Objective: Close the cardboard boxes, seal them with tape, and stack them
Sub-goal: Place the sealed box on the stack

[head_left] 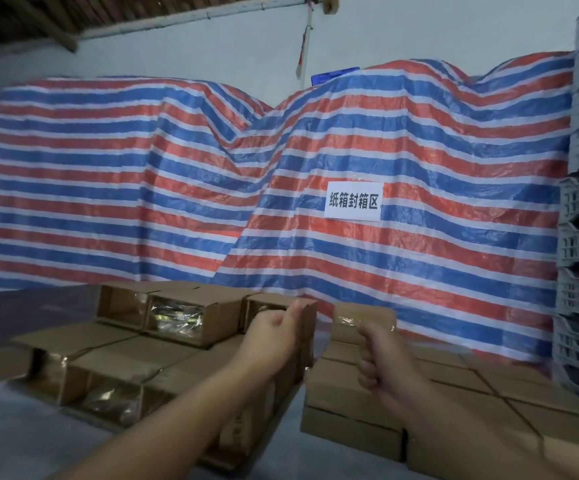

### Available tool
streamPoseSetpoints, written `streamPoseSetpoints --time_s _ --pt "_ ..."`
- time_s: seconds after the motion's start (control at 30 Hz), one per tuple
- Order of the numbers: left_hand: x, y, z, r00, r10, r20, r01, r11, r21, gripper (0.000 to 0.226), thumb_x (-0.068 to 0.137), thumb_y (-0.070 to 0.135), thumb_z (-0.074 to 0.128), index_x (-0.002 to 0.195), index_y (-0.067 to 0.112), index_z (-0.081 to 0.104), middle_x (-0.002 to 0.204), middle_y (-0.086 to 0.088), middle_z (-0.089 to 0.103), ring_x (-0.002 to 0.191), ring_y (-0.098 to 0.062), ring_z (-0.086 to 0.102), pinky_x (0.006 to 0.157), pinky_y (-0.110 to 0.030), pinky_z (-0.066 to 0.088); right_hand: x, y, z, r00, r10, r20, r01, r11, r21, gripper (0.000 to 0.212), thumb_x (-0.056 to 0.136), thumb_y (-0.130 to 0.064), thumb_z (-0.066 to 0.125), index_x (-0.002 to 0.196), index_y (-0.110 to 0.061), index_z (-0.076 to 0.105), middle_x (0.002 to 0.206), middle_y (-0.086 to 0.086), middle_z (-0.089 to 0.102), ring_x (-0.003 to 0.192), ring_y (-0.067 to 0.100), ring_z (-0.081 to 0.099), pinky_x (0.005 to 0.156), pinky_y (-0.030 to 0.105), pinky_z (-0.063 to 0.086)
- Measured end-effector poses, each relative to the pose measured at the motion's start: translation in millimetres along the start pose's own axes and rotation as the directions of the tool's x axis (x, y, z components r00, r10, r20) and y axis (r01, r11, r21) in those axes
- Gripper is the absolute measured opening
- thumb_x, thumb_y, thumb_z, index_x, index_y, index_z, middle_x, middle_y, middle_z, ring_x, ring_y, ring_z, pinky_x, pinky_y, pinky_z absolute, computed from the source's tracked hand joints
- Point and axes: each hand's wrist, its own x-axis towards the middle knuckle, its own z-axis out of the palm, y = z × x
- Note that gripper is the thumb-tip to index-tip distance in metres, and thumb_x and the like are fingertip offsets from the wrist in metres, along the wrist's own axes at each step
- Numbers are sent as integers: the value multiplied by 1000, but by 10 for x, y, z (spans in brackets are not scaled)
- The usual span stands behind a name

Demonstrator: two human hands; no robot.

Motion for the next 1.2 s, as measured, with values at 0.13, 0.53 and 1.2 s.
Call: streamPoseSetpoints --time_s 0.13,0.53,1.2 --pt "177 -316 -414 993 9 -114 12 983 182 42 102 40 44 70 16 55 55 8 51 53 -9 49 56 -29 39 114 133 390 999 15 31 -11 993 -121 27 100 -23 50 74 -19 49 48 -6 37 41 11 35 42 24 28" --pt "1473 -1322 -2154 923 82 -375 305 439 846 47 103 45 28 94 16 64 81 -1 65 73 -13 62 72 -33 55 1374 337 2177 928 -160 338 317 815 -486 53 94 -49 53 142 -29 46 118 -14 55 103 7 55 79 22 43" --pt "2068 -1918 -2342 979 145 -145 118 183 976 24 91 13 56 109 29 58 105 2 65 98 -19 61 87 -33 51 2050 1054 2773 777 -430 460 602 297 -741 25 97 -3 46 109 -13 65 102 5 64 98 25 60 85 37 53"
